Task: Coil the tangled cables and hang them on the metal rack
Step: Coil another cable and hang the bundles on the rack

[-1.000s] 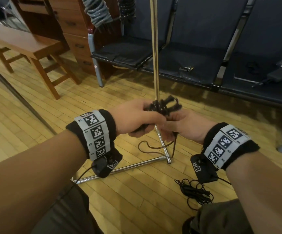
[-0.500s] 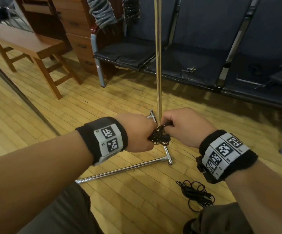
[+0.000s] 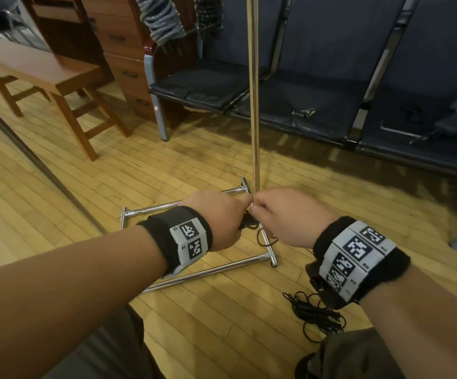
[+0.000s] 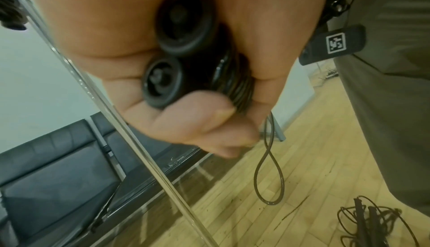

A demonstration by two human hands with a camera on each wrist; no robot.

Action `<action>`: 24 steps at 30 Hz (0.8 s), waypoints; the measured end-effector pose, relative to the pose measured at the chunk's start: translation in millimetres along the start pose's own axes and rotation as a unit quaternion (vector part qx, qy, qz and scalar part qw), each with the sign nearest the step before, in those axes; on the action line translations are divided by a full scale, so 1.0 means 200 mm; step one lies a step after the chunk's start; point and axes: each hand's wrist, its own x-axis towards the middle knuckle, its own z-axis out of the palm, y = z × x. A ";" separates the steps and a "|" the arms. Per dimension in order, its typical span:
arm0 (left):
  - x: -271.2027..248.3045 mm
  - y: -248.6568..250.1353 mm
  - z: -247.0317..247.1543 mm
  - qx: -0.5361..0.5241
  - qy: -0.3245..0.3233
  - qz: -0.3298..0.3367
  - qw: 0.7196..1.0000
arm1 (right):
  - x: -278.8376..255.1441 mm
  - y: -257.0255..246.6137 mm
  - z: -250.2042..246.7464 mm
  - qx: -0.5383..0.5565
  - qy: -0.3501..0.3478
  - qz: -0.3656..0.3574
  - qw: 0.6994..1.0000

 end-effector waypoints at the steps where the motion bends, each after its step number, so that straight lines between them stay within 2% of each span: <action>1: 0.00 0.00 0.00 -0.009 0.011 0.001 1.000 | 0.00 0.00 0.01 0.032 -0.008 0.021 0.999; 4: 0.03 -0.01 -0.01 -0.023 0.013 -0.013 1.000 | 0.02 0.01 0.03 0.178 -0.031 0.064 0.981; 6: 0.05 0.00 -0.01 -0.045 0.000 -0.033 0.998 | 0.03 0.01 0.04 0.298 -0.042 0.097 0.949; 8: 0.05 0.01 -0.01 -0.057 -0.014 -0.043 0.997 | 0.04 0.02 0.05 0.358 -0.043 0.124 0.924; 10: 0.06 0.03 -0.02 -0.052 -0.031 -0.037 0.998 | 0.05 0.02 0.07 0.328 -0.029 0.124 0.936; 13: 0.06 0.05 -0.03 -0.025 -0.074 -0.016 0.997 | 0.05 0.02 0.09 0.084 0.019 0.051 0.995; 14: 0.07 0.06 -0.04 -0.011 -0.093 -0.013 0.996 | 0.05 0.02 0.10 0.003 0.031 0.022 0.999; 16: 0.08 0.08 -0.06 0.002 -0.117 -0.015 0.993 | 0.06 0.02 0.11 -0.071 0.059 -0.017 0.996; 18: 0.09 0.07 -0.08 -0.030 -0.113 -0.035 0.993 | 0.07 0.02 0.10 -0.070 0.087 -0.028 0.993; 20: 0.11 0.04 -0.10 -0.118 -0.093 -0.078 0.986 | 0.08 0.03 0.10 -0.019 0.108 -0.018 0.994; 22: 0.13 0.00 -0.10 -0.236 -0.090 -0.131 0.959 | 0.09 0.04 0.10 0.063 0.118 0.011 0.991; 24: 0.16 -0.03 -0.09 -0.348 -0.083 -0.163 0.919 | 0.10 0.04 0.10 0.163 0.094 0.054 0.981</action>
